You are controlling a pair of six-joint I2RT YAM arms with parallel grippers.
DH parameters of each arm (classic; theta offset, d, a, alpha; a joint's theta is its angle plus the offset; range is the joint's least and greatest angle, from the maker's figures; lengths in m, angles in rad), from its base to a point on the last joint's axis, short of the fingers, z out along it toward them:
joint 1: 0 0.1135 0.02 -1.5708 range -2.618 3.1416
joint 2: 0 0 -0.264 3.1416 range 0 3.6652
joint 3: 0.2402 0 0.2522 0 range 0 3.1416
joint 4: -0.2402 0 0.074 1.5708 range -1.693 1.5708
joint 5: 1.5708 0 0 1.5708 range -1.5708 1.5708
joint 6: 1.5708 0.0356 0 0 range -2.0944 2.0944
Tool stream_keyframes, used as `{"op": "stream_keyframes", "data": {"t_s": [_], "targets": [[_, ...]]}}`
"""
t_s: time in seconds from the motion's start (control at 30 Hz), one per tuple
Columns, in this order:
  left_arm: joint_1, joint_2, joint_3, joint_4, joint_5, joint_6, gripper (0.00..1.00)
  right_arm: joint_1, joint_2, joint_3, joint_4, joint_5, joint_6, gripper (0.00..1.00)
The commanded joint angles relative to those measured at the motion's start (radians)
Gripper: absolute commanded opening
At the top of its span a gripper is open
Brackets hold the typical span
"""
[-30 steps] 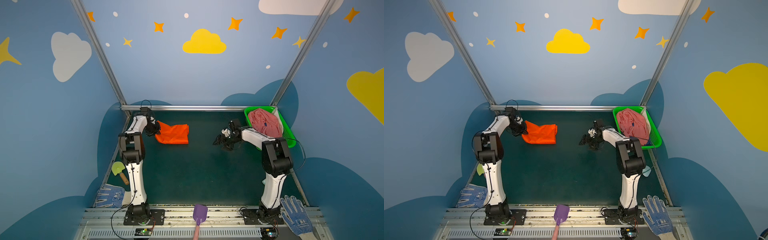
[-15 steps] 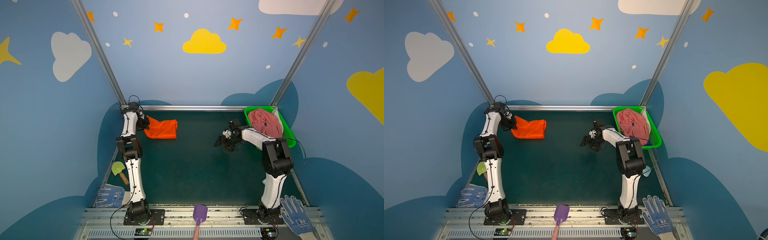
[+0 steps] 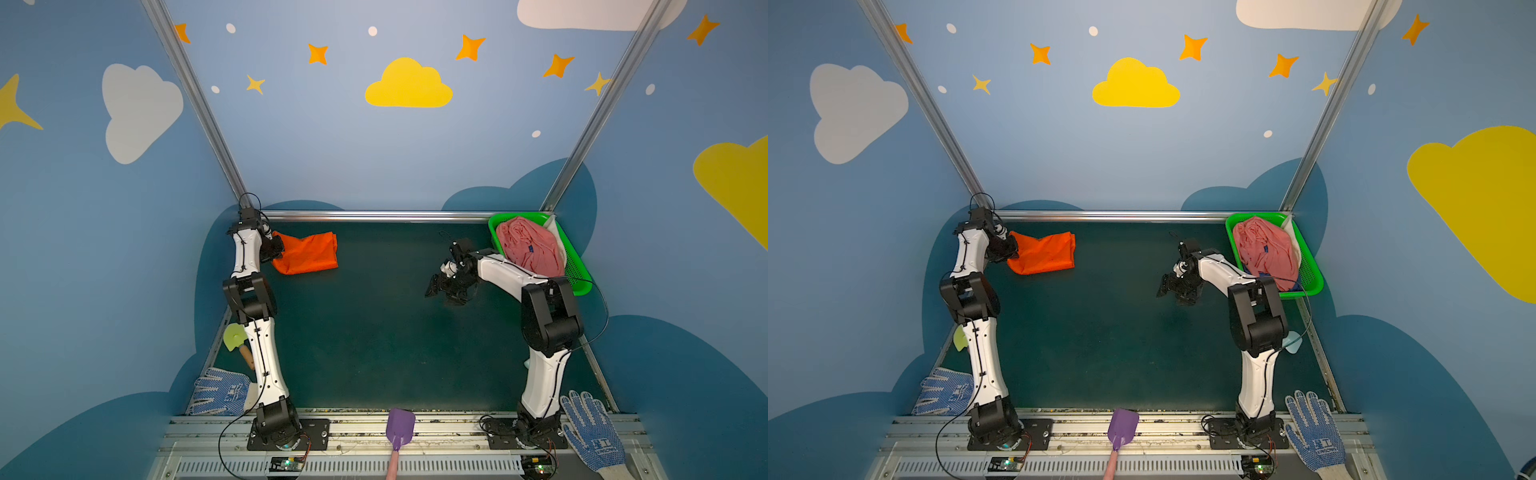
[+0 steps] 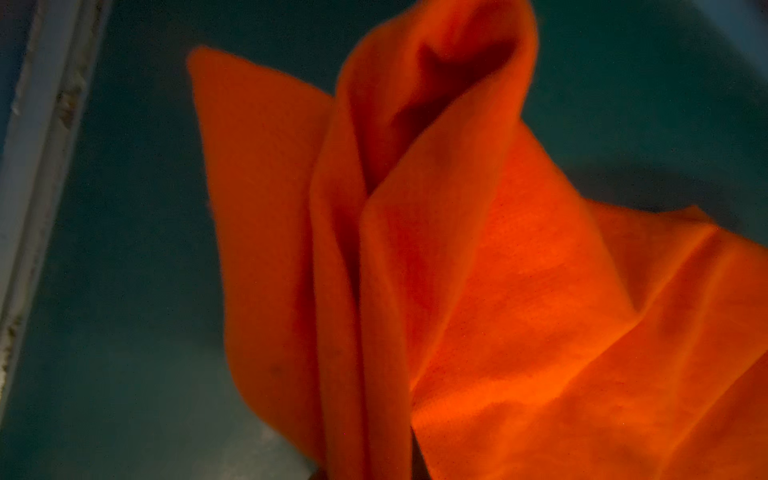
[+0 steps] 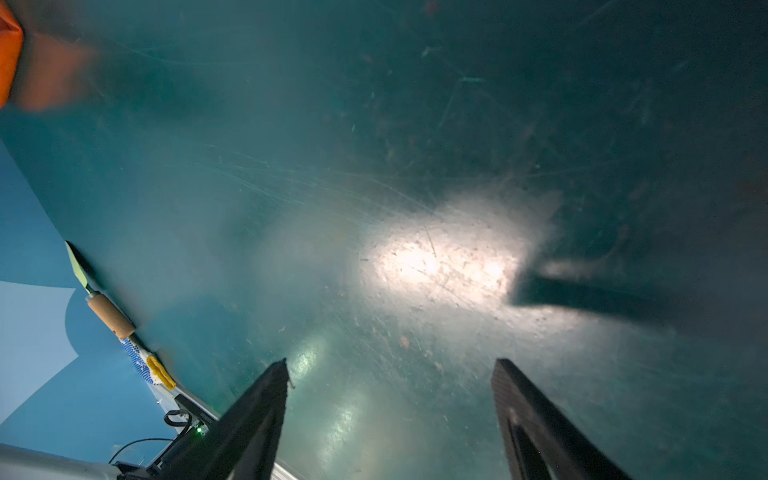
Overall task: Fold and stack the t-shirts
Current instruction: 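Drag the orange bundle with the left gripper to the far table corner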
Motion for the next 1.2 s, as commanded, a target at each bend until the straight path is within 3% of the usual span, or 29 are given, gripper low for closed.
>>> {"op": "stream_keyframes", "data": {"t_s": [0.0, 0.23, 0.37, 0.53, 0.6, 0.93, 1.17], "targets": [[0.009, 0.014, 0.028, 0.082, -0.008, 0.007, 0.15, 0.015, -0.010, 0.037, -0.042, 0.022, 0.002, 0.79], [0.010, 0.021, 0.029, 0.171, -0.021, -0.004, 0.36, 0.034, -0.004, 0.052, -0.050, 0.027, 0.013, 0.79], [0.010, 0.016, 0.043, 0.182, -0.038, -0.026, 0.41, 0.040, -0.004, 0.058, -0.056, 0.027, 0.013, 0.79], [0.009, -0.035, 0.045, 0.158, -0.110, -0.061, 0.76, 0.048, -0.010, 0.064, -0.050, 0.020, 0.012, 0.79], [0.009, -0.065, 0.042, 0.137, -0.144, -0.078, 0.84, 0.051, -0.015, 0.064, -0.047, 0.019, 0.010, 0.79], [-0.012, -0.244, -0.060, 0.036, -0.157, -0.105, 0.94, 0.053, -0.072, 0.038, -0.044, 0.016, -0.022, 0.79], [-0.053, -0.347, -0.083, -0.037, -0.187, -0.110, 0.95, 0.038, -0.183, -0.045, -0.017, 0.045, -0.027, 0.79]]}}
